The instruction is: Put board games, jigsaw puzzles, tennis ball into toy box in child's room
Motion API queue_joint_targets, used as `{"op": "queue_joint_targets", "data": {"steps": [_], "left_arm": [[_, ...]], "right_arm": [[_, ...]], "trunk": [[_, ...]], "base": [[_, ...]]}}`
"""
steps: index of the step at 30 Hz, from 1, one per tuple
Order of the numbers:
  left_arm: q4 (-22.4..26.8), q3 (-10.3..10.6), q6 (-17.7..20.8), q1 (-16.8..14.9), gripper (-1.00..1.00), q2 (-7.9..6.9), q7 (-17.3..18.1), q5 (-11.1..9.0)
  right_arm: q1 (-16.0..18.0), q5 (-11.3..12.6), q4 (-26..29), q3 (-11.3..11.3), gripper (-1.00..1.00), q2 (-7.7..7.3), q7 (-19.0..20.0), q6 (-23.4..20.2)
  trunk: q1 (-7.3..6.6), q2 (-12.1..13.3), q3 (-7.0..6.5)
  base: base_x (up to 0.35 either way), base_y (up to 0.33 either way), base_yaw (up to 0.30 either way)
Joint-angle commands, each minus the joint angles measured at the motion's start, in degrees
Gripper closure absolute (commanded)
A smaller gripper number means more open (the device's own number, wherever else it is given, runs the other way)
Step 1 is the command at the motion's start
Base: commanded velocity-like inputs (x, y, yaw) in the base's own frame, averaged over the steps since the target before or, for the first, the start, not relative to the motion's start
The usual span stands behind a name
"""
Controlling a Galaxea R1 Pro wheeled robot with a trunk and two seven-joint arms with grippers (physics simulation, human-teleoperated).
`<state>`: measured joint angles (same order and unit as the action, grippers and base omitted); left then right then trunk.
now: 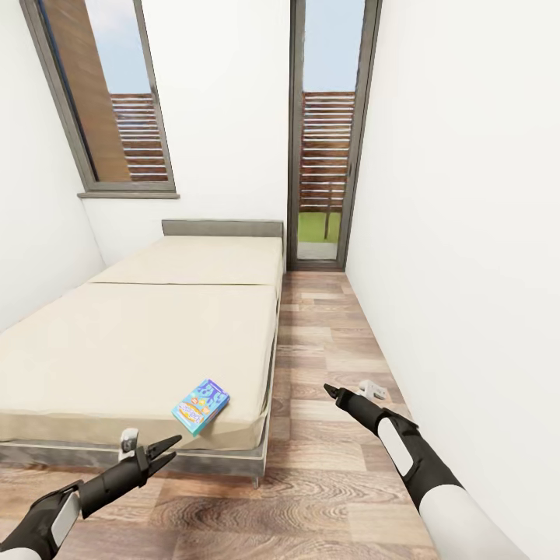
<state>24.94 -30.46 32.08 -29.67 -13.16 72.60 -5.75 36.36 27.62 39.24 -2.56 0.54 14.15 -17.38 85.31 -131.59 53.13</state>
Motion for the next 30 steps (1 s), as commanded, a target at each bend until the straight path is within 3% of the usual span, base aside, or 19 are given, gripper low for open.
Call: {"op": "queue_joint_targets", "data": {"steps": [1, 19, 30], "left_arm": [[-0.1, -0.1, 0.5, 0.0, -1.00, 0.12, 0.2, -0.1], [-0.2, -0.2, 0.4, 0.0, -1.00, 0.26, 0.3, -0.4], [-0.2, -1.8, 0.2, 0.0, -1.00, 0.01, 0.4, -1.6]], "right_arm": [[0.0, 0.4, 0.1, -0.3, -1.00, 0.06, 0.1, -0.4], [0.0, 0.4, 0.0, -0.2, -1.00, 0.10, 0.1, -0.4], [0.0, 0.4, 0.0, -0.2, -1.00, 0.08, 0.1, -0.4]], "trunk": [[-0.01, 0.0, 0.05], [-0.01, 0.0, 0.05], [-0.01, 0.0, 0.05]], "base": [[0.000, 0.000, 0.000], [0.000, 0.000, -0.008], [-0.044, -0.054, -0.001]]}}
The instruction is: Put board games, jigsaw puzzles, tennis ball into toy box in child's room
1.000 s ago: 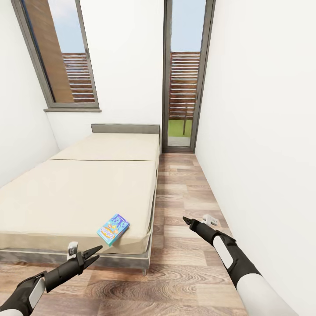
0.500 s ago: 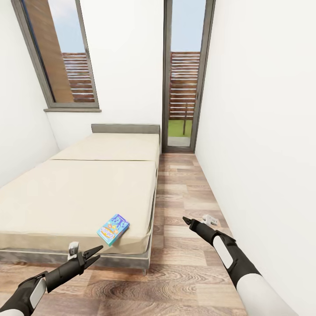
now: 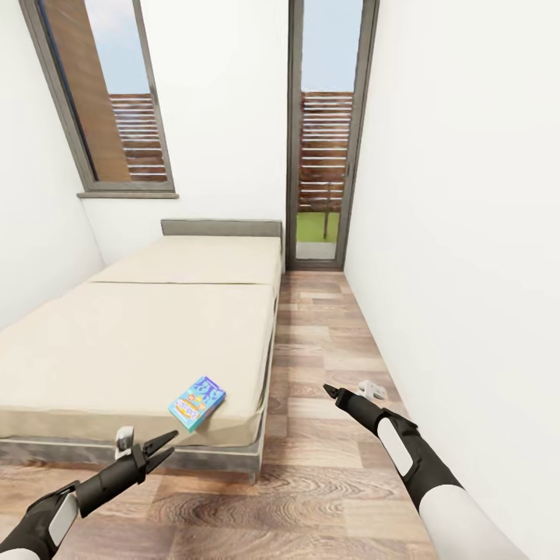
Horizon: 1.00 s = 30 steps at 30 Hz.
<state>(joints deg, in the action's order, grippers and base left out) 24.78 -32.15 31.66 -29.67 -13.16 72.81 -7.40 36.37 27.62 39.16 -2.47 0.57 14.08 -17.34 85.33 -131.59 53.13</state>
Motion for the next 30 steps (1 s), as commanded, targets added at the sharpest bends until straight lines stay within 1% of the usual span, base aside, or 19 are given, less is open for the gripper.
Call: {"op": "queue_joint_targets", "data": {"steps": [1, 6, 20, 25, 30], "left_arm": [[0.0, -0.2, 0.6, 0.0, -1.00, -0.02, 0.2, 0.0], [0.0, -0.3, 0.6, 0.0, -1.00, -0.15, 0.3, -0.1], [0.0, -0.4, 0.6, 0.0, -1.00, -0.20, 0.4, -0.1], [0.0, -0.4, 0.6, 0.0, -1.00, -0.20, 0.4, -0.1], [0.0, -0.4, 0.7, 0.0, -1.00, -0.20, 0.5, -0.1]], "right_arm": [[0.0, 0.4, 0.0, -0.3, -1.00, 0.05, 0.2, -0.4], [0.0, 0.4, 0.0, -0.3, -1.00, 0.05, 0.2, -0.4], [0.0, 0.4, 0.0, -0.3, -1.00, 0.13, 0.2, -0.4], [0.0, 0.4, 0.0, -0.3, -1.00, 0.14, 0.2, -0.4], [0.0, 0.4, 0.0, -0.3, -1.00, 0.14, 0.2, -0.4]], "trunk": [[-0.02, 0.0, 0.05], [-0.02, 0.0, 0.05], [-0.02, 0.0, 0.05], [-0.02, 0.0, 0.05], [-0.02, 0.0, 0.05]], "base": [[-0.087, -0.153, 0.000], [-0.034, -0.065, 0.000], [-0.003, -0.009, 0.000], [0.000, -0.156, 0.000], [0.000, -0.067, 0.000]]}}
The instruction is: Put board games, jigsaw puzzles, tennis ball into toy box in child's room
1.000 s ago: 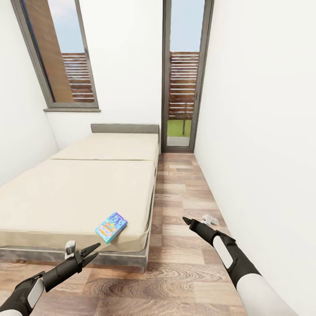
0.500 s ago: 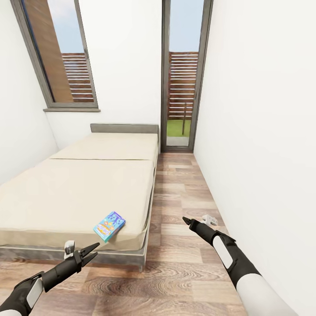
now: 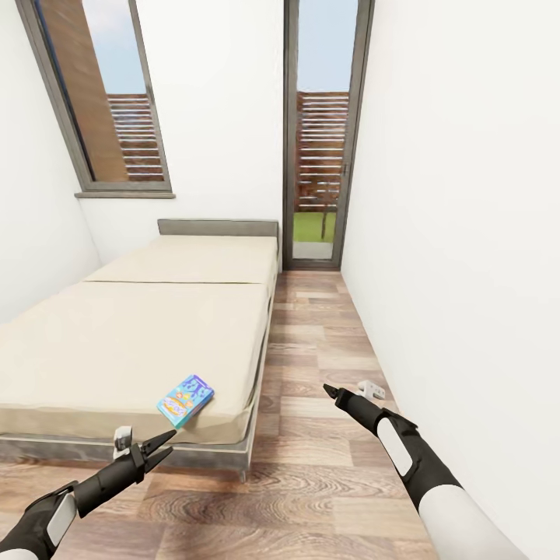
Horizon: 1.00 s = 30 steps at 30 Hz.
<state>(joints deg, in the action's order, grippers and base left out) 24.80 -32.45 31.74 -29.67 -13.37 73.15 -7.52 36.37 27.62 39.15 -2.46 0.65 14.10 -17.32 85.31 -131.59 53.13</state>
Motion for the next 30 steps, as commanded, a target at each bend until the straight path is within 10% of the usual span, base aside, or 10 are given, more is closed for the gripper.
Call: {"op": "queue_joint_targets", "data": {"steps": [1, 30], "left_arm": [[0.0, -0.1, 0.6, 0.0, -1.00, -0.03, 0.2, 0.0], [0.0, -0.5, 0.5, 0.0, -1.00, 0.10, -0.1, 0.0]], "right_arm": [[0.0, 0.4, 0.0, -0.3, -1.00, 0.05, 0.1, -0.4], [0.0, 0.4, 0.0, -0.3, -1.00, 0.05, 0.2, -0.4]], "trunk": [[-0.01, 0.0, 0.05], [-0.01, 0.0, 0.05]], "base": [[0.000, -0.022, 0.000], [0.063, -0.003, 0.000]]}}
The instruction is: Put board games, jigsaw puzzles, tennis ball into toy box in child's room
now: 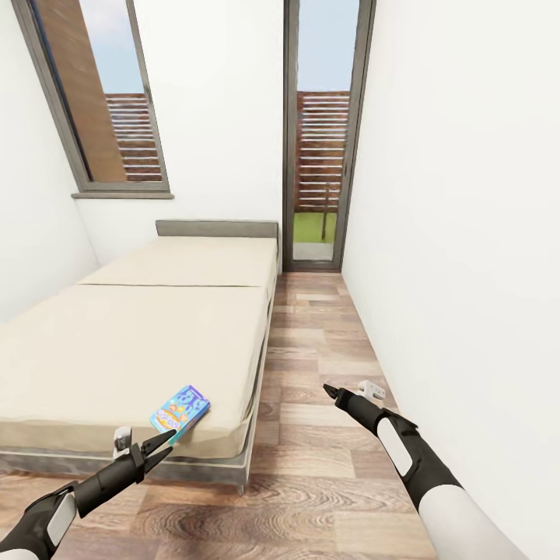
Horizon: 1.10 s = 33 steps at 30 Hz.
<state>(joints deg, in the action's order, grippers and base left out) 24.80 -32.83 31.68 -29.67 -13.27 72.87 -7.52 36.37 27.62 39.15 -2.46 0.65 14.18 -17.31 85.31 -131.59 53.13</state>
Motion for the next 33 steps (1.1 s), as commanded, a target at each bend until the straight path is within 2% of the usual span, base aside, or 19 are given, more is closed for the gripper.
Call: {"op": "queue_joint_targets", "data": {"steps": [1, 11, 20, 33], "left_arm": [[0.0, -0.1, 0.6, 0.0, -1.00, 0.02, 0.2, 0.0], [0.0, -0.2, 0.6, 0.0, -1.00, 0.06, 0.2, 0.0], [0.0, -0.2, 0.7, 0.0, -1.00, -0.08, 0.2, 0.0], [0.0, -0.1, 0.7, 0.0, -1.00, -0.09, 0.2, 0.0]], "right_arm": [[0.0, 0.4, 0.1, -0.3, -1.00, 0.03, 0.1, -0.4], [0.0, 0.4, 0.0, -0.2, -1.00, 0.05, 0.1, -0.4], [0.0, 0.4, -0.1, 2.2, -1.00, 0.05, -0.1, -0.3], [0.0, 0.4, -0.1, 2.9, -1.00, 0.05, -0.2, 0.1]], "trunk": [[-0.01, 0.0, 0.05], [-0.01, 0.0, 0.05], [-0.01, 0.0, 0.05], [-0.01, 0.0, 0.05]], "base": [[0.005, 0.000, 0.000], [0.001, 0.000, 0.000], [0.026, 0.000, 0.000], [0.027, 0.000, 0.000]]}}
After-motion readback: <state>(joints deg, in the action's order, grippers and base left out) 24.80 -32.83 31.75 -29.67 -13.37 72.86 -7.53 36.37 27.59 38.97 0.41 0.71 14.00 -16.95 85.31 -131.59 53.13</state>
